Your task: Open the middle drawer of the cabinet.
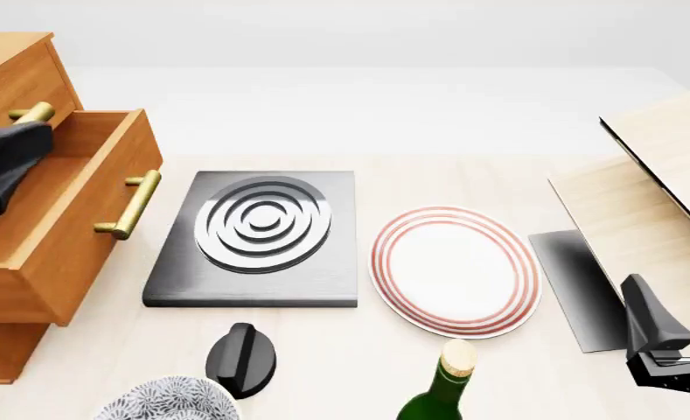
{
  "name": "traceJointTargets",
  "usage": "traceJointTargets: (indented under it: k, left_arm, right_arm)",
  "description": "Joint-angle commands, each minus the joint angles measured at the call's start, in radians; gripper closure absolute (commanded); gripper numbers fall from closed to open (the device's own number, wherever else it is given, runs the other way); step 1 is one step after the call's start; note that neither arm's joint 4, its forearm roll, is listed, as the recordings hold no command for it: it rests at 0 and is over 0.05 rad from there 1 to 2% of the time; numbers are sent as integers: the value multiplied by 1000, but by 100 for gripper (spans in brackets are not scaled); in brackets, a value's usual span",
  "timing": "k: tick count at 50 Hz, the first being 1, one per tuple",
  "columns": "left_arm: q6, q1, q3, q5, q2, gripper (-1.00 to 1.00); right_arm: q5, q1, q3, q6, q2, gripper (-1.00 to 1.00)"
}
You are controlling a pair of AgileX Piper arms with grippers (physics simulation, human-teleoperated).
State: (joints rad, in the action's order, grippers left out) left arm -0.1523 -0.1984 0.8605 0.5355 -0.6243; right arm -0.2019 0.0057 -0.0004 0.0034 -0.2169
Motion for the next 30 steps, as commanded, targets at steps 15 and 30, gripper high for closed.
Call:
traceJointTargets:
  k: [15, 30]
  left_arm:
    - [122, 104, 38, 78, -28, -100]
    - [143, 170, 14, 52, -49, -100]
  right_arm:
    - [49, -2, 0, 1, 52, -100]
    - [49, -2, 0, 1, 53, -100]
